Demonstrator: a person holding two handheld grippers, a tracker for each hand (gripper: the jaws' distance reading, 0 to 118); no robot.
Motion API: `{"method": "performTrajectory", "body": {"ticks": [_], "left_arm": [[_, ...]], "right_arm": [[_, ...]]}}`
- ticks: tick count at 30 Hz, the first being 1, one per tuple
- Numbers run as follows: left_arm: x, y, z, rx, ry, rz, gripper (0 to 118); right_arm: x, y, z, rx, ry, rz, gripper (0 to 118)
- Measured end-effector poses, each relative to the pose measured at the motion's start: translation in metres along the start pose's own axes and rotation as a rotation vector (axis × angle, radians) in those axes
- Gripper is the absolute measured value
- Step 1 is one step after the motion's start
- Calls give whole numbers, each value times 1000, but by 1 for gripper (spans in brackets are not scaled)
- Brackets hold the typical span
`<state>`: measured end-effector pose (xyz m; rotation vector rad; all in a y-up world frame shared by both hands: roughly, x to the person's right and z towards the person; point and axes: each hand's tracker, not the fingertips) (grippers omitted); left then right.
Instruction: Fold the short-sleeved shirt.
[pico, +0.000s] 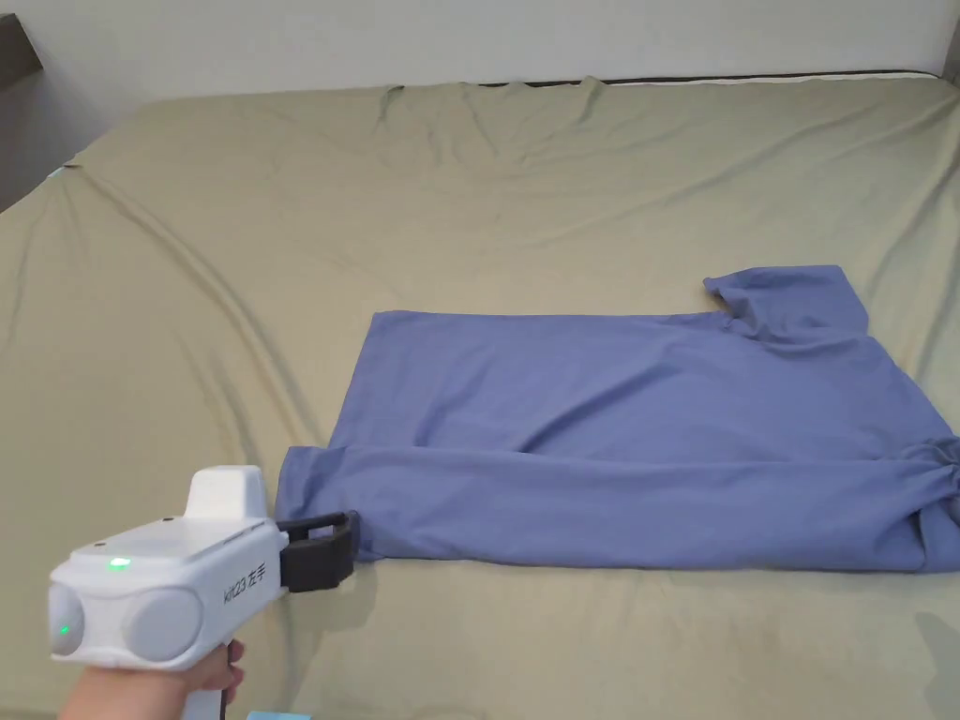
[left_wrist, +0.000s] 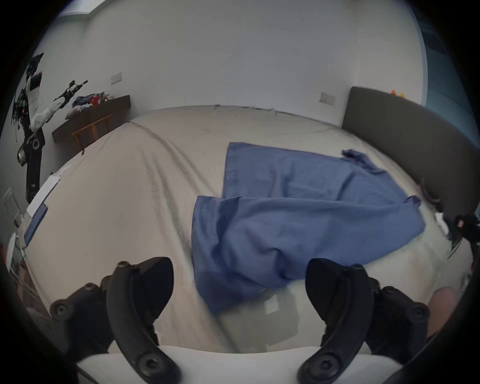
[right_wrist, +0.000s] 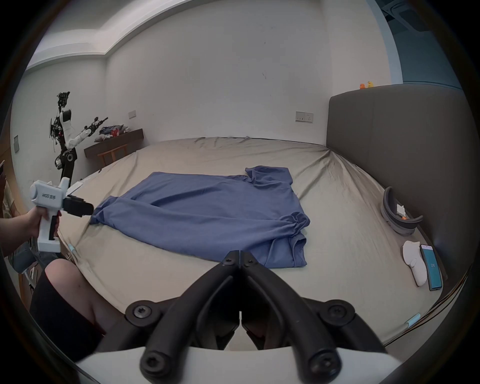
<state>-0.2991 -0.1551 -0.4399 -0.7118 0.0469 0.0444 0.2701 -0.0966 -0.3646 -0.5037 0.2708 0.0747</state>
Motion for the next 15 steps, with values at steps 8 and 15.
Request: {"method": "performTrajectory", "body": {"ticks": [8, 15], "left_arm": [[13, -22, -24, -86, -73, -214, 21], [4, -16, -19, -72, -101, -104, 8]], "right_arm": [[12, -6, -1, -22, -14, -17, 0], [13, -14, -20, -72, -12, -45, 0]]}}
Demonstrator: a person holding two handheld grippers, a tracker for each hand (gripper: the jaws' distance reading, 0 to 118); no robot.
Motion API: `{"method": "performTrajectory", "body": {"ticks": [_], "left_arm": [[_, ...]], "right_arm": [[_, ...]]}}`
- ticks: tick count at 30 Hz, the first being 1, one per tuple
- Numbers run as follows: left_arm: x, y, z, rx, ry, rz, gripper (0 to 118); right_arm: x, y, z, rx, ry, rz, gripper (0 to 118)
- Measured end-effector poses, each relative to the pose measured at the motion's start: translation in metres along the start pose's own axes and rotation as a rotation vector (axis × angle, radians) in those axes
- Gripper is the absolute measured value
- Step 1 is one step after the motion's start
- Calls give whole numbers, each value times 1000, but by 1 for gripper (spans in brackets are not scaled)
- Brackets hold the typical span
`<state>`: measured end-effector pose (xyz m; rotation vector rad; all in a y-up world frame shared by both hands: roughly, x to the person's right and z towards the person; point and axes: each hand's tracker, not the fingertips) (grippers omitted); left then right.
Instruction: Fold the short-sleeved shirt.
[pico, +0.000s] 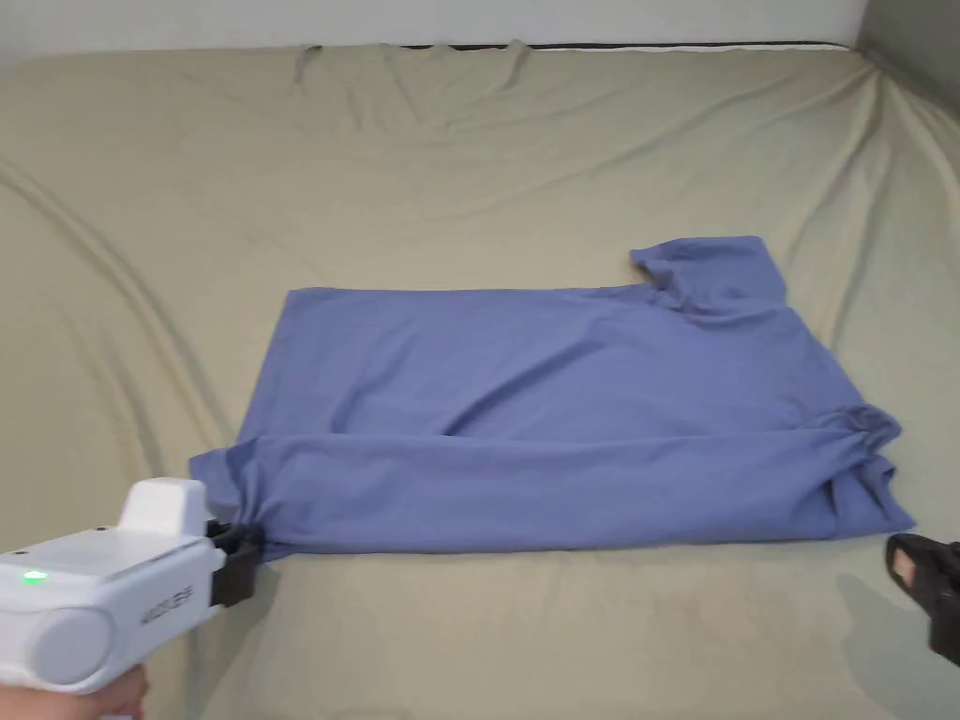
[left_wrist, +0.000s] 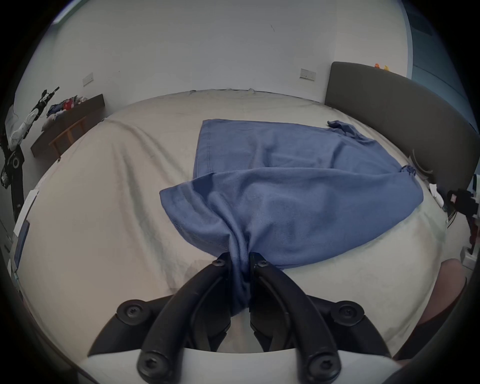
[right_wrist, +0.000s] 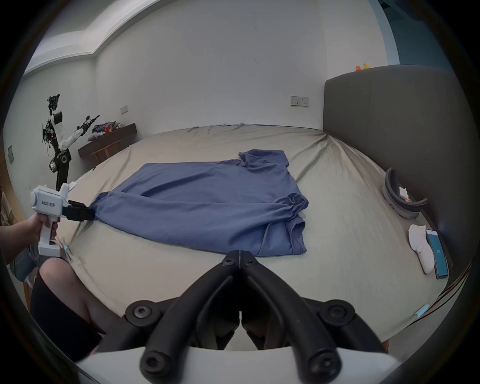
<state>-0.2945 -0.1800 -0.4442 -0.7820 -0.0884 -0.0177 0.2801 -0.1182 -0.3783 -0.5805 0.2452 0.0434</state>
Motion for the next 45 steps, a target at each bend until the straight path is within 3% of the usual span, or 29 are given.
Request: {"method": "performTrajectory", "body": {"ticks": [2, 3, 4, 5, 6, 7, 9, 13, 15, 16, 17, 18, 19, 20, 21, 23, 26, 33, 39, 43, 45], "left_arm": [[-3, 1, 5, 10, -16, 17, 8], [3, 5, 14, 16, -20, 23, 8], [3, 6, 16, 19, -22, 23, 8], [4, 6, 17, 21, -25, 19, 8], [5, 6, 18, 21, -25, 12, 8], [7, 9, 18, 19, -23, 3, 8], [10, 8, 18, 14, -20, -2, 8], [11, 5, 14, 5, -16, 10, 8], [9, 4, 11, 0, -15, 9, 8], [9, 4, 11, 1, -17, 8, 8], [10, 5, 11, 0, -17, 11, 8], [11, 5, 11, -4, -19, 18, 8], [8, 6, 9, -4, -23, 25, 8], [9, 7, 9, -4, -26, 30, 8], [10, 8, 12, -3, -24, 34, 8], [7, 10, 17, 4, -31, 47, 8], [2, 14, 38, 38, -59, 82, 8], [-1, 15, 90, 85, -132, 89, 8], [-2, -13, 130, 59, -180, 78, 8], [-1, -38, 132, 22, -210, 81, 8], [1, -49, 122, -23, -192, 73, 8]], "right_arm": [[3, -1, -7, -4, -23, 16, 2], [7, 0, -13, -12, -42, 11, 12], [6, 5, -26, -28, -55, -1, 34], [-3, 15, -46, -53, -61, -27, 73], [1, 17, -57, -68, -60, -36, 92], [5, 18, -69, -80, -68, -39, 98], [24, 16, -100, -111, -99, -51, 97], [39, 15, -144, -177, -144, -172, 94], [48, 15, -153, -270, -86, -248, 71], [48, 18, -148, -222, -101, -203, 70], [48, 21, -144, -242, -77, -217, 59], [49, 23, -141, -239, -65, -208, 41], [50, 23, -139, -222, -27, -210, 16], [48, 23, -137, -202, 15, -236, 12], [43, 25, -134, -206, -47, -185, 11], [36, 27, -130, -173, -55, -125, 11], [32, 34, -109, -113, -37, -202, 11], [20, 49, -40, -46, 31, -175, 11], [20, 17, 22, -72, 90, -184, 11], [25, -21, 33, -135, 57, -188, 11], [32, -39, 27, -173, 29, -246, 11]]}}
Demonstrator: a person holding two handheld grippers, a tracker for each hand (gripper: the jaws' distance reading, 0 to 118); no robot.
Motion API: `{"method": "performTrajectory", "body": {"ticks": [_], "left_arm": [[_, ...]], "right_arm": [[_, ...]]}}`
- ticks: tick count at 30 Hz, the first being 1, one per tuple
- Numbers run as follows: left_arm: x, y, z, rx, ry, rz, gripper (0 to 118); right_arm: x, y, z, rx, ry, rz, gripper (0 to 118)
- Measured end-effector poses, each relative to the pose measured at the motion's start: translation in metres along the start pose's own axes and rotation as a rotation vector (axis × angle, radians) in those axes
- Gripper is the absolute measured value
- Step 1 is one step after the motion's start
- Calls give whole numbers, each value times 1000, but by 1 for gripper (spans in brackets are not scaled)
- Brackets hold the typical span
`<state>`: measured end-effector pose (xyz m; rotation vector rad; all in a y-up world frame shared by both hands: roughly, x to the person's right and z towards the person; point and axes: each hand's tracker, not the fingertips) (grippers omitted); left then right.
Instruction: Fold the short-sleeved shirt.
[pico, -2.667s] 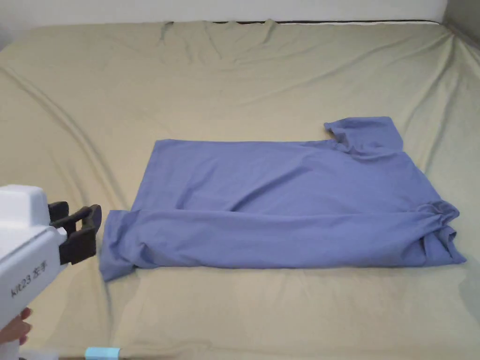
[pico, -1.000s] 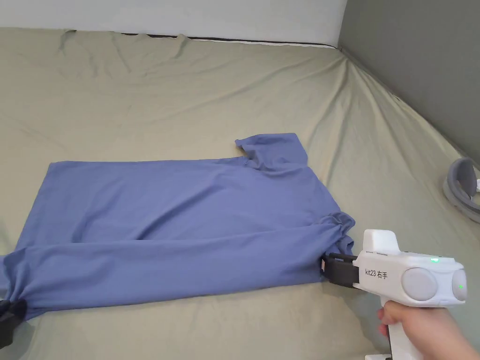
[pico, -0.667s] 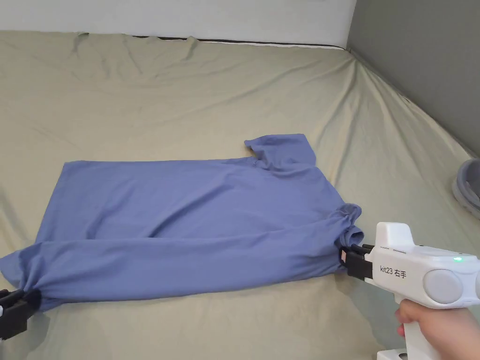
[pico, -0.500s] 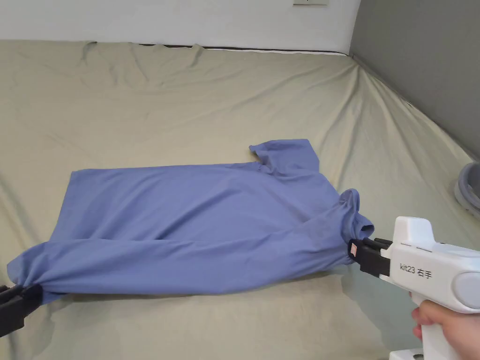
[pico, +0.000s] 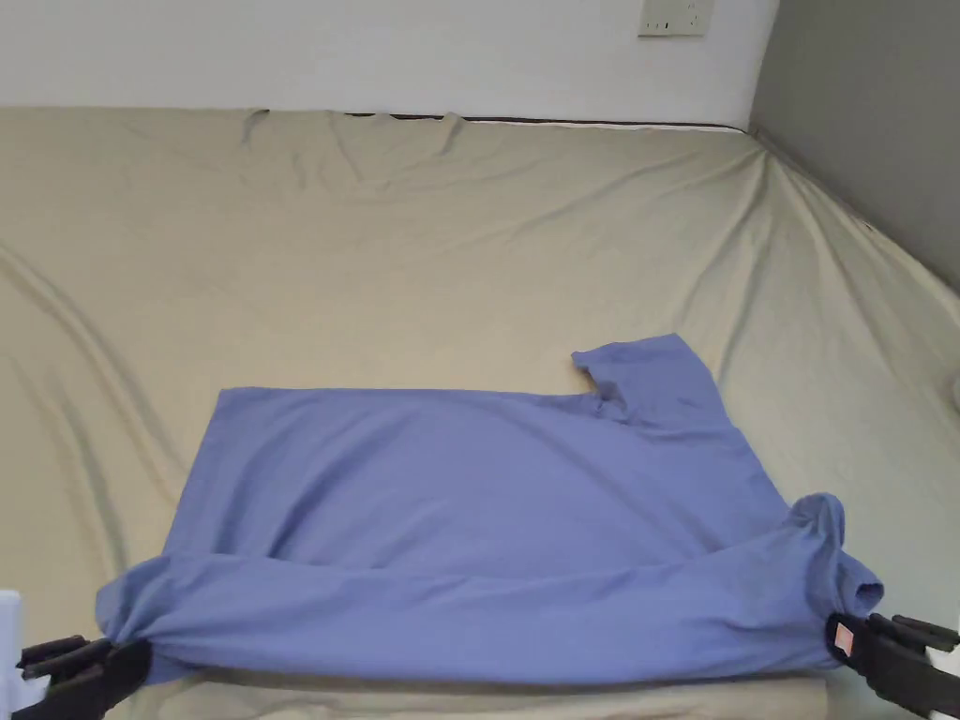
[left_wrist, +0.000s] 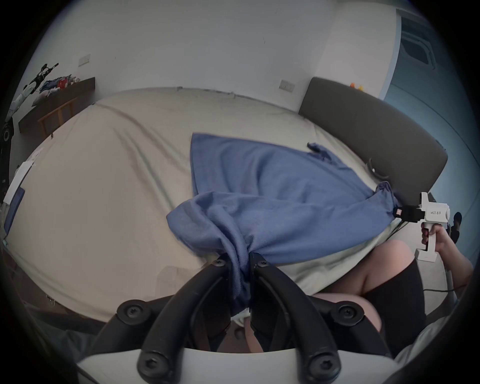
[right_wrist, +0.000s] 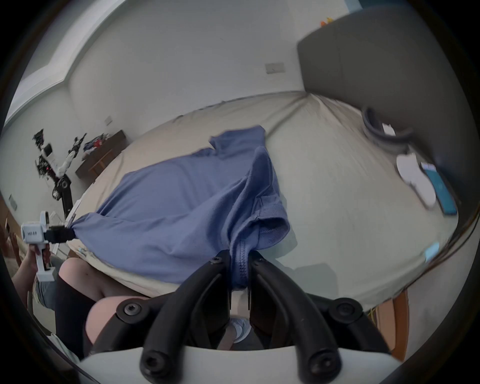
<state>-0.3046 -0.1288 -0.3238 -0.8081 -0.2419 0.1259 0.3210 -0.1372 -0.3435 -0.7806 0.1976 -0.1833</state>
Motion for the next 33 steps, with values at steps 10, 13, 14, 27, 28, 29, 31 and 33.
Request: {"method": "performTrajectory", "body": {"ticks": [10, 13, 14, 27, 28, 29, 31, 33], "left_arm": [[-22, -12, -8, -20, 146, 82, 100], [-10, 12, 20, 102, 186, 110, 99], [-3, 23, 30, 166, 239, 68, 92], [69, 134, 17, 415, 240, -111, 0], [61, 143, 3, 387, 225, -98, 0], [52, 154, -14, 352, 231, -74, 0], [31, 177, -53, 254, 217, -23, 0], [6, 197, -96, 230, 239, 42, 0]], "right_arm": [[0, 3, 12, 45, -133, 8, 102], [-23, 26, 48, 219, -159, 82, 109], [-36, 36, 59, 287, -174, 128, 109], [-130, 106, 29, 475, -91, 233, 0], [-131, 107, 22, 462, -81, 243, 0], [-130, 110, 14, 443, -67, 245, 0], [-127, 114, -2, 405, -55, 246, 0], [-121, 118, -17, 375, -51, 254, 0]]}}
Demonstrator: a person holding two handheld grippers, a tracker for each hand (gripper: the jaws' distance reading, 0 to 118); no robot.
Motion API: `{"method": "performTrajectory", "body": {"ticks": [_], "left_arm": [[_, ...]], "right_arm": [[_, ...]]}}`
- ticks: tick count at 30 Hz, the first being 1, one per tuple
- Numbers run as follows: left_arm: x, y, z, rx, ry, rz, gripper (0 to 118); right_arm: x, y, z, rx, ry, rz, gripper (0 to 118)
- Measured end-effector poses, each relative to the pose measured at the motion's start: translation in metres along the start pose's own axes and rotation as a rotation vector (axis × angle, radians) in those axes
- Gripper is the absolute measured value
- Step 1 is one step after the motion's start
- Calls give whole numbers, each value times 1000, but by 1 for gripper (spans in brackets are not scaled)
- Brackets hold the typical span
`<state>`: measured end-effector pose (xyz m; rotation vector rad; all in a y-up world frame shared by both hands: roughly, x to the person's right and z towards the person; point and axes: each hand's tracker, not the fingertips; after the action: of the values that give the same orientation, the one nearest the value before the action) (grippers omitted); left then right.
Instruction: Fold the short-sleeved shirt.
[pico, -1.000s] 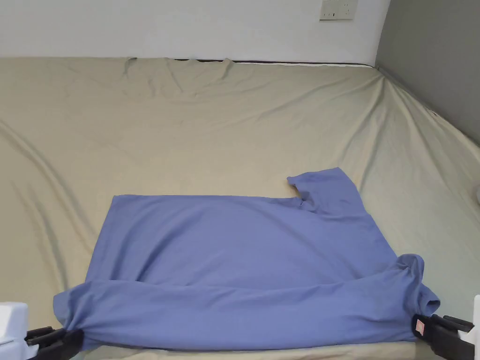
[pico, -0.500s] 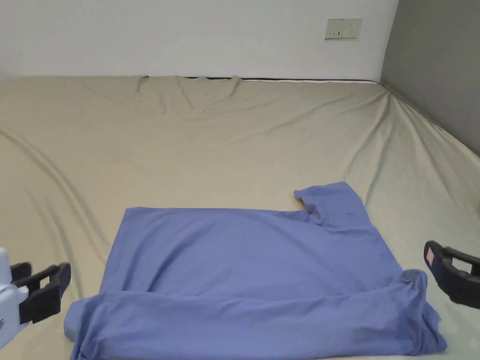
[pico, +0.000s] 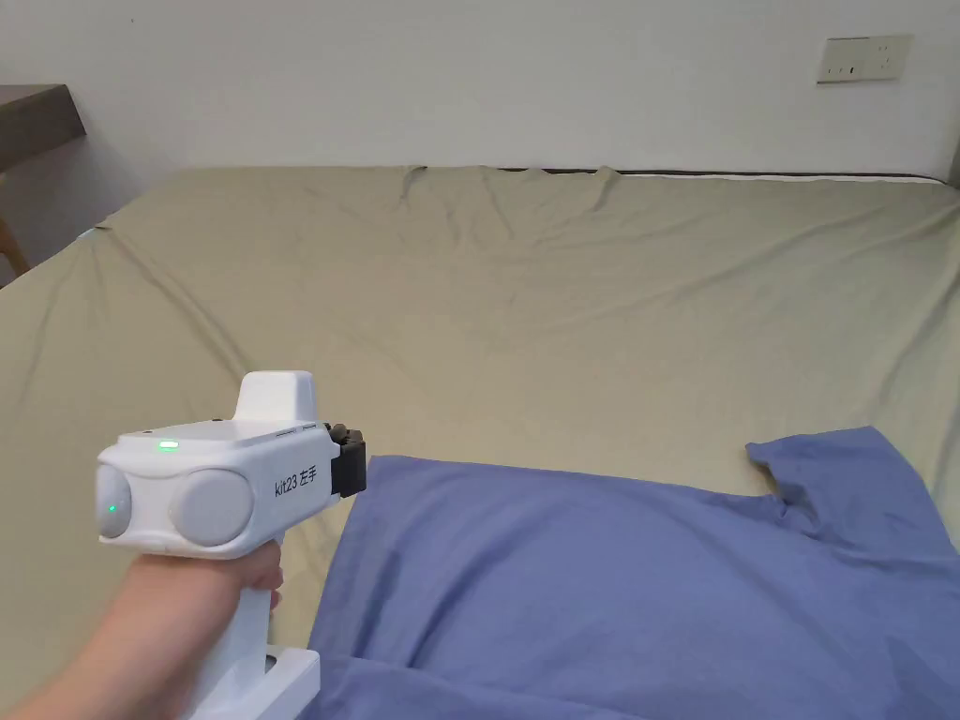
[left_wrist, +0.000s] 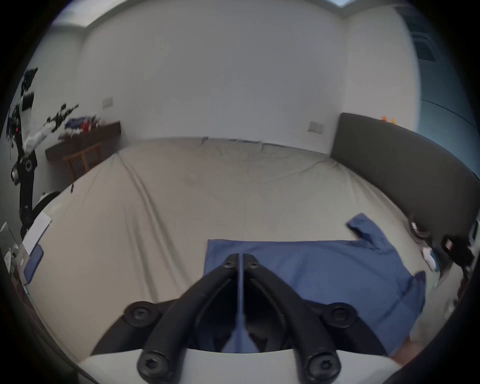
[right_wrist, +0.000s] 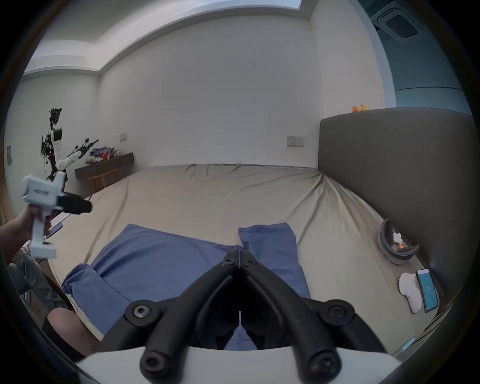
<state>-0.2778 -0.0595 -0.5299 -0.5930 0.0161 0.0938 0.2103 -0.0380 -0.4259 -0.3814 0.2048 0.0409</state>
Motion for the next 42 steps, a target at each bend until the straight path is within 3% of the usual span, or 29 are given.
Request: {"method": "performTrajectory", "body": {"ticks": [1, 4, 5, 8, 12, 13, 15, 16, 19, 20, 24, 25, 28, 29, 34, 37, 38, 39, 40, 41, 42], "left_arm": [[-3, 7, -25, -32, 29, -5, 14], [-18, 18, -95, -130, 63, 1, 95], [-19, 19, -115, -163, 63, 6, 108], [-23, 15, -166, -203, 68, -38, 104], [-28, -7, -215, -320, 75, -18, 84], [-20, -15, -212, -331, 80, -17, 84], [-11, -20, -204, -232, 105, -71, 80], [-6, -18, -202, -236, 114, -89, 70], [9, -22, -183, -240, 59, -111, 13], [12, -22, -179, -239, 64, -152, 3], [4, -10, -151, -150, 1, -98, 2], [2, -7, -144, -124, -10, -88, 1], [-2, 2, -130, -136, -28, -25, 1], [-10, 4, -136, -136, -31, -25, 1], [-7, 1, -127, -138, -37, -58, 1], [-13, 0, -129, -156, -46, 25, 1], [-16, -1, -128, -152, -40, 51, 1], [-17, -2, -127, -146, -38, 49, 1], [-16, -2, -126, -150, -40, 43, 1], [-16, -2, -127, -154, -35, 32, 1], [-15, -2, -123, -155, -37, 23, 1]], "right_arm": [[3, -2, -7, -15, 10, -3, 0], [13, -6, -25, -54, 26, -17, 0], [16, -7, -32, -64, 27, -13, 0], [24, -11, -50, -89, 29, -10, 0], [34, -15, -73, -117, 28, -36, 0], [34, -16, -78, -123, 20, -22, 0], [39, -16, -88, -137, 20, -12, 0], [41, -16, -92, -144, 26, -17, 0], [52, -15, -113, -175, 38, -32, 0], [55, -15, -121, -187, 21, -17, 0], [71, 2, -163, -273, -23, -24, 6], [79, 7, -173, -286, -23, -33, 11], [105, 17, -209, -302, -100, -71, 90], [114, 17, -222, -304, -124, -90, 103], [143, -8, -272, -462, -132, -170, 98], [134, -36, -282, -614, -55, -189, 71], [123, -42, -278, -629, -44, -125, 70], [114, -35, -267, -474, -75, 34, 58], [116, -34, -267, -524, -20, -25, 40], [119, -31, -266, -518, -2, -113, 11], [118, -27, -261, -506, -38, -114, 3]]}}
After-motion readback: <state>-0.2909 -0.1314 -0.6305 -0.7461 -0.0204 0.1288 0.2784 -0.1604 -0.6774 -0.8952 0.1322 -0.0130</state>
